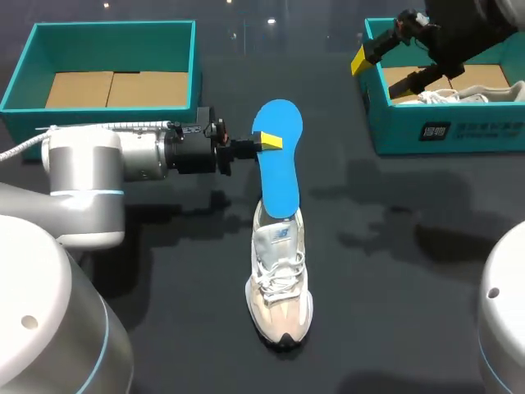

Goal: Take the shoe out of the shoebox, open the shoe tongue, remove and reinsert the insole, then place the shoe into the shoebox

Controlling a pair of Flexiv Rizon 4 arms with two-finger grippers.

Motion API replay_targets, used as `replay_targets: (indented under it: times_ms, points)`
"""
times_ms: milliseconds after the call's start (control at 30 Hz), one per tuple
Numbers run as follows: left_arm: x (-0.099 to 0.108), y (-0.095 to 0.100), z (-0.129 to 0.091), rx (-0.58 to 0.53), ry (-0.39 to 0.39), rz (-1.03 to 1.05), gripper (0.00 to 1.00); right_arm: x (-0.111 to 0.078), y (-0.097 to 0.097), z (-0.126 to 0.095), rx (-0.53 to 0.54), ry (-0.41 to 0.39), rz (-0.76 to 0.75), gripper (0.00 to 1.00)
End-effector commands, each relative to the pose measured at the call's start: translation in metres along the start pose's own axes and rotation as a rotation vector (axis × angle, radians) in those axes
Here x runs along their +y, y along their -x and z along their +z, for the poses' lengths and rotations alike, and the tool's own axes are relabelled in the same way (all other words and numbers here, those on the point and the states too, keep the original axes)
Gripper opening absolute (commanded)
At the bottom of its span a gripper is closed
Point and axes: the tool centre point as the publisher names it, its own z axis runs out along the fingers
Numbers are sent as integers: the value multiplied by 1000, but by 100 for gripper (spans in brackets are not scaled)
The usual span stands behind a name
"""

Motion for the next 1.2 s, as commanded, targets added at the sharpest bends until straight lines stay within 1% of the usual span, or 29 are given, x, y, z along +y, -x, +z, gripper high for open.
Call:
replay_targets:
  times_ms: [33,133,333,533,633,700,767,900,1000,1200]
  points:
    - [-2,1,1,10,1,-12,0,2,-9,-3,-200,-10,-5,100]
    - [-3,0,2,10,1,-20,0,4,-14,-3,-255,-13,-9,100]
    - [-3,3,8,6,-4,-28,0,8,-28,-1,-330,-21,0,100]
    - [-3,3,13,5,-5,-31,0,12,-46,7,-454,-22,41,100]
    - [-3,4,15,3,-5,-33,0,15,-55,13,-521,-32,46,100]
    - [-3,4,15,3,-5,-33,0,16,-60,16,-546,-40,39,100]
    - [-3,4,15,3,-5,-33,0,18,-65,19,-599,-48,42,100]
    - [-3,4,15,3,-5,-33,0,17,-73,23,-662,-47,39,100]
    - [-3,4,15,3,-5,-33,0,16,-78,25,-693,-45,38,100]
    - [-3,4,15,3,-5,-33,0,14,-82,28,-715,-37,37,100]
